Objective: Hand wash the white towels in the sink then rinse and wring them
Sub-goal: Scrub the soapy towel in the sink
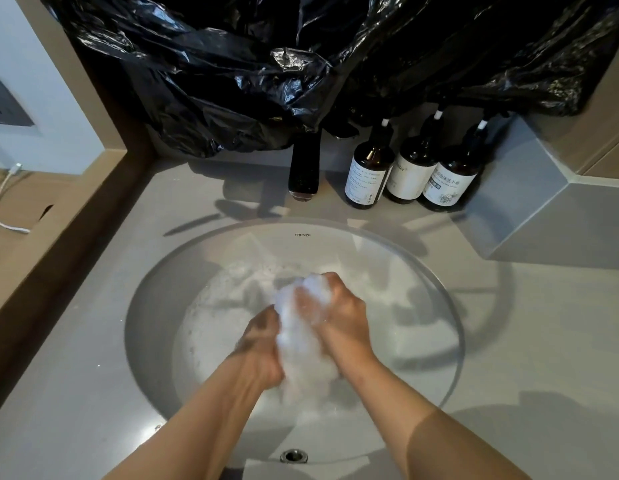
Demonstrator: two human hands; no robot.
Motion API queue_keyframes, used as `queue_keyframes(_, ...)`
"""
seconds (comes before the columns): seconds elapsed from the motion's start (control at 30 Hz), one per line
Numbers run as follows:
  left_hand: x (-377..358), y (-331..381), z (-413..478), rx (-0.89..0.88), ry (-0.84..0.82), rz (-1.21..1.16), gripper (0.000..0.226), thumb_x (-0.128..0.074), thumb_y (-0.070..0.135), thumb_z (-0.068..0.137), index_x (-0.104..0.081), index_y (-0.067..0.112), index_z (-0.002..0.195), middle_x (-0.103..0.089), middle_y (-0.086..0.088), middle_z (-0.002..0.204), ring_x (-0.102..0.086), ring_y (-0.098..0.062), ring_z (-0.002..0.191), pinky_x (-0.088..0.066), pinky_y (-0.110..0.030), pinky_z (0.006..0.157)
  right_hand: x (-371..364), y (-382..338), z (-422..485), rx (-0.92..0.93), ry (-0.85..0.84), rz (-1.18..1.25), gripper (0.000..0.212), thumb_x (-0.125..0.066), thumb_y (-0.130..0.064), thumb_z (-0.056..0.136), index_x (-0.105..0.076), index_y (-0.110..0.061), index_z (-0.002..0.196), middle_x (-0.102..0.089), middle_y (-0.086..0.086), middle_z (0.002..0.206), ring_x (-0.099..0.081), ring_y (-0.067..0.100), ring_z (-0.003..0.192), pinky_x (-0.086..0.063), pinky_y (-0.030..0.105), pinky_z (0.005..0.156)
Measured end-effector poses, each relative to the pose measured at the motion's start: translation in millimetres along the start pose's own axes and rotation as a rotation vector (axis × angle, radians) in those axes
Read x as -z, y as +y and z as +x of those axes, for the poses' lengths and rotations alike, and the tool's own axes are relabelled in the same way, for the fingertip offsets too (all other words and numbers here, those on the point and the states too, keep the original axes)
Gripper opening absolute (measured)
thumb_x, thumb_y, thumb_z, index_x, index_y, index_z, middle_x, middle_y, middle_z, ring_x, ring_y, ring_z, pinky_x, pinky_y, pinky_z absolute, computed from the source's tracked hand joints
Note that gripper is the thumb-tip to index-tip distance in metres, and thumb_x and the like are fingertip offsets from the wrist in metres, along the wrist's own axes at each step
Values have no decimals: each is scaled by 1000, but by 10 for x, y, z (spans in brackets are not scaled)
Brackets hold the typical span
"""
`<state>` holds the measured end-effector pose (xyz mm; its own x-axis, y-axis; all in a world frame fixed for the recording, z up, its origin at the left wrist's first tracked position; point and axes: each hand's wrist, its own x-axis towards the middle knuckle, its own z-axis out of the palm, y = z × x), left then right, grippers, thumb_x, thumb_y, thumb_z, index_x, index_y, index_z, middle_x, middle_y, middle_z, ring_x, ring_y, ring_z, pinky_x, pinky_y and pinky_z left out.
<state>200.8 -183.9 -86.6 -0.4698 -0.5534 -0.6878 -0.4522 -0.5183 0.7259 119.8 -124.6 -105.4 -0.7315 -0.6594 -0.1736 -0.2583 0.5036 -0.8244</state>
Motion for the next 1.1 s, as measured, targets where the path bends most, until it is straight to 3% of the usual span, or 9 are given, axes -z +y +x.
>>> queue_keyframes(0.13, 192, -71, 80, -28, -5, -321, 18, -48, 28, 98, -60, 16, 96, -60, 1, 89, -57, -16, 77, -50, -25, 68, 189, 530, 233, -110, 59, -433, 35, -47, -50, 90, -47, -28, 116, -55, 10, 114, -57, 33, 106, -49, 38, 83)
queue_keyframes(0.23, 167, -182, 346, -151, 201, 134, 21, -49, 48, 94, -53, 27, 97, -51, 4, 100, -51, -21, 91, -39, -29, 87, 156, 676, 216, -247, -188, -630, 63, -48, -49, 87, -23, -36, 143, -19, 8, 152, -26, 34, 138, -31, 47, 107)
queue_keyframes(0.33, 104, -222, 485, -226, 156, 707, 43, -44, 50, 94, -34, 44, 135, -28, -3, 133, -39, -32, 121, -36, -33, 99, -12, 684, 95, -211, -470, -720, 83, -55, -53, 85, -3, -42, 149, 17, 1, 159, -5, 35, 145, -26, 53, 111)
queue_keyframes(0.4, 101, -224, 530, -213, 119, 861, 41, -43, 43, 95, -38, 40, 136, -30, -3, 132, -43, -32, 119, -40, -33, 95, -11, 651, 83, -366, -422, -443, 66, -62, -49, 78, -34, -35, 137, -27, 8, 150, -40, 34, 127, -43, 45, 99)
queue_keyframes(0.47, 163, -211, 528, -220, 94, 588, 33, -54, 41, 85, -55, 26, 115, -47, -2, 114, -54, -26, 101, -47, -34, 82, 43, 611, 78, -417, -283, -144, 39, -68, -41, 70, -51, -24, 101, -59, 4, 103, -58, 24, 91, -49, 33, 80)
queue_keyframes(0.57, 282, -137, 323, -206, -58, 41, 27, -62, 49, 78, -56, 26, 91, -57, 4, 84, -55, -12, 73, -42, -30, 65, 123, 494, 112, -326, -254, 126, 32, -70, -14, 74, -60, -27, 102, -64, -5, 96, -61, 12, 87, -47, 17, 71)
queue_keyframes(0.7, 192, 15, 229, -192, -122, -32, 31, -36, 40, 101, -56, 25, 82, -57, -6, 78, -52, -14, 64, -39, -21, 57, 113, 73, 7, -84, -272, 286, 23, -66, -16, 80, -56, -34, 88, -59, -13, 84, -59, 4, 74, -43, 11, 58)
queue_keyframes(0.97, 178, -12, 197, -17, -216, -272, 19, -43, 20, 101, -56, 15, 88, -59, 0, 81, -58, -11, 68, -48, -23, 59, 81, 257, 56, -4, -94, -467, 32, -40, -53, 93, -49, -30, 113, -53, 3, 109, -56, 28, 102, -41, 31, 82)
queue_keyframes(1.1, 316, -81, 278, -154, -68, 421, 26, -43, 35, 99, -49, 19, 80, -45, 0, 81, -46, -17, 70, -34, -28, 67, 236, 530, 170, -115, -227, -799, 28, -43, -39, 91, -47, -30, 118, -54, 4, 120, -52, 29, 112, -37, 35, 85)
